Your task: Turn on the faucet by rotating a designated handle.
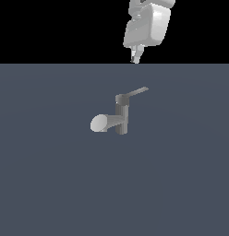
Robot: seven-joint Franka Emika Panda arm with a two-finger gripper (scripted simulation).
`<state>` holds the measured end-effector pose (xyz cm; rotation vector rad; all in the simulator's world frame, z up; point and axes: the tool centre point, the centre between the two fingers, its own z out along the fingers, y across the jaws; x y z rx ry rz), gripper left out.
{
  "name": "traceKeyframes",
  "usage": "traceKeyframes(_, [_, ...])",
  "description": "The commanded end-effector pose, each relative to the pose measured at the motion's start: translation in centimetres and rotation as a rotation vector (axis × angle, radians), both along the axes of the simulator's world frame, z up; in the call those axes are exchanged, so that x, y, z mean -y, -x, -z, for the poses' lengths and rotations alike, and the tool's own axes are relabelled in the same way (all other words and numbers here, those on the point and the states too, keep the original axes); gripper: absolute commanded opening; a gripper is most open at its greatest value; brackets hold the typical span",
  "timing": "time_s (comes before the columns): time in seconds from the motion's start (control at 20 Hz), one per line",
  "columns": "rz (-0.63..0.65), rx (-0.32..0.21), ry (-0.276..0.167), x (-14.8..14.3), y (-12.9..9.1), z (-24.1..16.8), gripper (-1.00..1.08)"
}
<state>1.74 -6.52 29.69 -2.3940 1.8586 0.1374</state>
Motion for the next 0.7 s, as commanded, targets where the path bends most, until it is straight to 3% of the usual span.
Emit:
traceKeyframes(0.0, [0.086, -0.010, 0.018, 0.9, -1.2, 2.0, -1.00])
traceKeyframes(0.65, [0.417, -0.030, 0.115, 4.7, -4.9, 9.9, -1.00])
